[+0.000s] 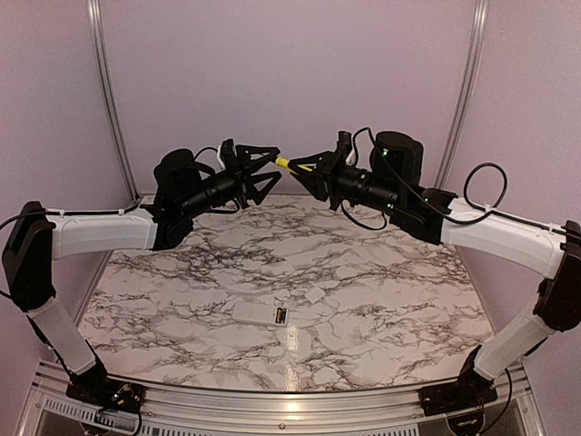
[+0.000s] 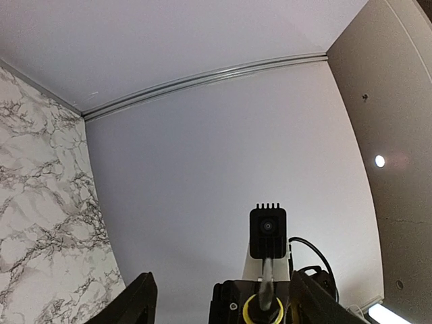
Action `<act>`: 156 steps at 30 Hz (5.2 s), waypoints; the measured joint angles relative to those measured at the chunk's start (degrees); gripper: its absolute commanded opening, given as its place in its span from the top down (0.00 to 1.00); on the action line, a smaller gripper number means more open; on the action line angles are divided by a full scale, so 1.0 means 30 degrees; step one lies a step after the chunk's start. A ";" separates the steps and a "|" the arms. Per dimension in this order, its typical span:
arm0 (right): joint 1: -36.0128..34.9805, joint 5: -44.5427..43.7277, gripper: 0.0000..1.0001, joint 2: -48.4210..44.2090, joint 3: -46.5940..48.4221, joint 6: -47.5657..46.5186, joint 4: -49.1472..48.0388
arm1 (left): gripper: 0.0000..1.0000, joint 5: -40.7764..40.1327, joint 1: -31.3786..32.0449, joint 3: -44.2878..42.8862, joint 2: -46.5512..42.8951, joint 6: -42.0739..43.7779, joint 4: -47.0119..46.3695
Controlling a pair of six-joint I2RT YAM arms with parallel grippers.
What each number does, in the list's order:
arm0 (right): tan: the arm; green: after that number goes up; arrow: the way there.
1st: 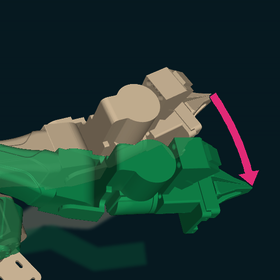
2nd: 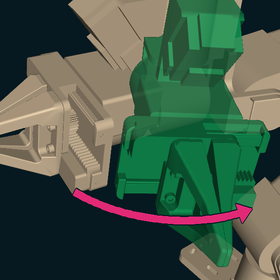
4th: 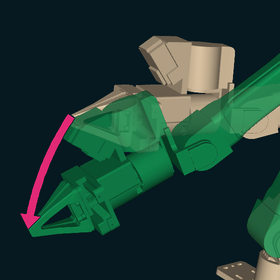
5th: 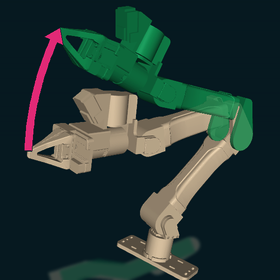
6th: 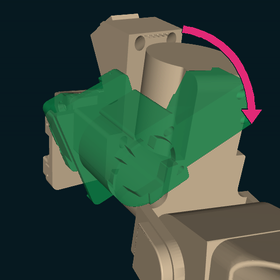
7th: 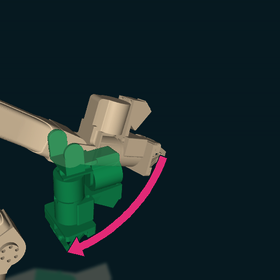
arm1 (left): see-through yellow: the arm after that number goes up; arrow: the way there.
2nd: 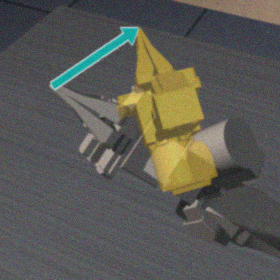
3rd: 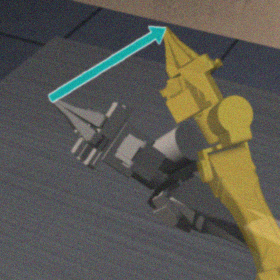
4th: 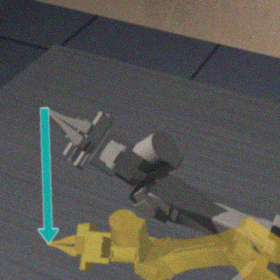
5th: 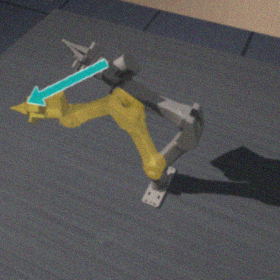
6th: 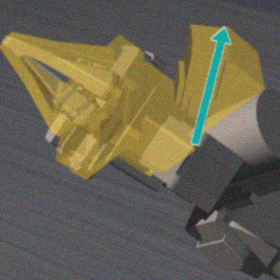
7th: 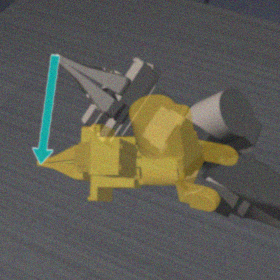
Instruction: Unload the batteries from the remote control
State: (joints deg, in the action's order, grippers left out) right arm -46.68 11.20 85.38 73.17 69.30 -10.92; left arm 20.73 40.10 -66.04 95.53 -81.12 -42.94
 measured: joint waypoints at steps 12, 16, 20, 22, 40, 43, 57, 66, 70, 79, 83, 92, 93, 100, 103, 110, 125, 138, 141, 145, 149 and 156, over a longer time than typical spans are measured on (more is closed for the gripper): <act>0.0000 -0.1326 1.00 -0.2929 -0.0561 -0.1435 0.3417 | 0.01 -0.0823 -0.0007 0.0051 -0.2302 0.3242 0.4838; 0.0000 -0.1931 1.00 -0.4211 -0.0801 -0.1909 0.4976 | 0.01 -0.1246 -0.0080 0.0080 -0.3286 0.4830 0.6717; 0.0000 -0.2288 1.00 -0.4685 -0.0860 -0.2463 0.6470 | 0.01 -0.2404 -0.0291 0.0270 -0.4495 0.6943 0.9806; 0.0000 -0.2375 1.00 -0.4750 -0.0860 -0.2718 0.7089 | 0.01 -0.3665 -0.0466 0.0335 -0.5428 0.8262 1.1985; 0.0605 -0.1661 1.00 -0.5085 -0.0415 -0.6258 1.3027 | 0.01 -0.8459 -0.3249 0.0583 -0.9559 1.5001 2.4166; 0.0619 -0.1260 1.00 -0.5085 -0.0284 -0.6914 1.4047 | 0.01 -0.6725 -0.3242 0.1413 -0.9916 1.5446 2.4866; 0.0634 0.1617 1.00 -0.4670 -0.0816 -0.7176 1.5868 | 0.02 -0.2652 -0.1785 0.5544 -0.9996 1.6225 2.7154; -0.0831 0.0386 1.00 -0.4575 -0.1297 -0.5523 1.6458 | 0.05 -0.0743 -0.1537 0.7941 -0.9180 1.7405 2.5369; -0.2164 -0.0415 1.00 -0.4255 -0.1384 -0.4597 1.6546 | 0.09 0.0204 -0.1523 0.8998 -0.9056 1.7500 2.4487; -0.3570 -0.0576 1.00 -0.2433 -0.1384 -0.3512 1.6939 | 0.23 0.1610 -0.1129 0.9216 -0.7584 1.7952 2.2921; -0.3767 -0.0714 1.00 -0.2055 -0.1384 -0.3293 1.6946 | 0.29 0.1501 -0.0933 0.8932 -0.6411 1.7726 2.2207; -0.3767 -0.0925 1.00 0.0175 -0.0707 -0.3118 1.7274 | 0.45 0.0947 -0.0678 0.5982 -0.2514 1.7864 2.1260; -0.3767 -0.0925 1.00 0.0466 -0.0583 -0.3118 1.7362 | 0.46 0.0925 -0.0656 0.5625 -0.2120 1.7937 2.1238; -0.3526 -0.0758 1.00 0.1683 0.0022 -0.3402 1.7544 | 0.56 0.0831 -0.0641 0.3810 0.0051 1.8746 2.1413; -0.3213 -0.0670 1.00 0.1690 0.0029 -0.3665 1.7617 | 0.59 0.0780 -0.0612 0.3534 0.0437 1.8935 2.1587; -0.2514 -0.0401 1.00 0.1406 -0.0007 -0.4146 1.7755 | 0.64 0.0495 -0.0262 0.3169 0.0991 1.9118 2.1981; -0.2346 0.0474 1.00 0.1158 -0.0372 -0.4634 1.6939 | 0.71 -0.0444 -0.0022 0.2834 0.1894 1.9387 2.2578; -0.2346 0.0758 1.00 0.2922 -0.0364 -0.4838 1.6458 | 0.72 -0.0510 -0.0007 0.2812 0.1938 1.9482 2.2600; -0.2346 0.0765 1.00 0.3191 -0.0357 -0.4874 1.6444 | 0.72 -0.0510 -0.0007 0.2812 0.1938 1.9496 2.2600; -0.2346 0.0780 1.00 0.3585 -0.0321 -0.4918 1.6415 | 0.73 -0.0503 -0.0007 0.2812 0.1938 1.9569 2.2600; -0.2339 0.0831 1.00 0.3942 -0.0160 -0.4969 1.6327 | 0.73 -0.0510 -0.0007 0.2805 0.1938 1.9700 2.2593; -0.2339 0.0831 1.00 0.4240 0.0291 -0.4976 1.6327 | 0.73 -0.0510 -0.0007 0.2805 0.1938 1.9875 2.2600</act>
State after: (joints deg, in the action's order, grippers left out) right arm -53.69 13.69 98.10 74.04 54.37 38.06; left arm 19.20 40.07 -57.63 101.34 -21.50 24.86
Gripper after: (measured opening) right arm 0.160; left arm 0.270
